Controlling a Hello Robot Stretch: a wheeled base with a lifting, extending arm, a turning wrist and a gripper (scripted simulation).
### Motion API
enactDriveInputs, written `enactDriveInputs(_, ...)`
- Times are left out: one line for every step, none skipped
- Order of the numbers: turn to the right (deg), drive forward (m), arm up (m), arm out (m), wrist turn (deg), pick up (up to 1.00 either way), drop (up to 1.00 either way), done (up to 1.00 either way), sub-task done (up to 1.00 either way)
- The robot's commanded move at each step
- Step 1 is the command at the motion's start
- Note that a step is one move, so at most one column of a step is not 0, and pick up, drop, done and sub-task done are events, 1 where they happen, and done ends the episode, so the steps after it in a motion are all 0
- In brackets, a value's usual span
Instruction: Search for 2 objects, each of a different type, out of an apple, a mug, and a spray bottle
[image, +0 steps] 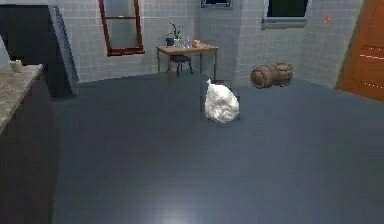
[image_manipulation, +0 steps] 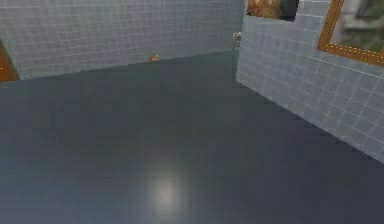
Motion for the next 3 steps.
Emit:
enactDriveInputs(0.0,0.20,0.00,0.00,0.0,0.00,0.00,0.00,0.00)
enactDriveInputs(-24.0,0.00,0.00,0.00,0.0,0.00,0.00,0.00,0.00)
enactDriveInputs(0.0,0.50,0.00,0.00,0.0,0.00,0.00,0.00,0.00)
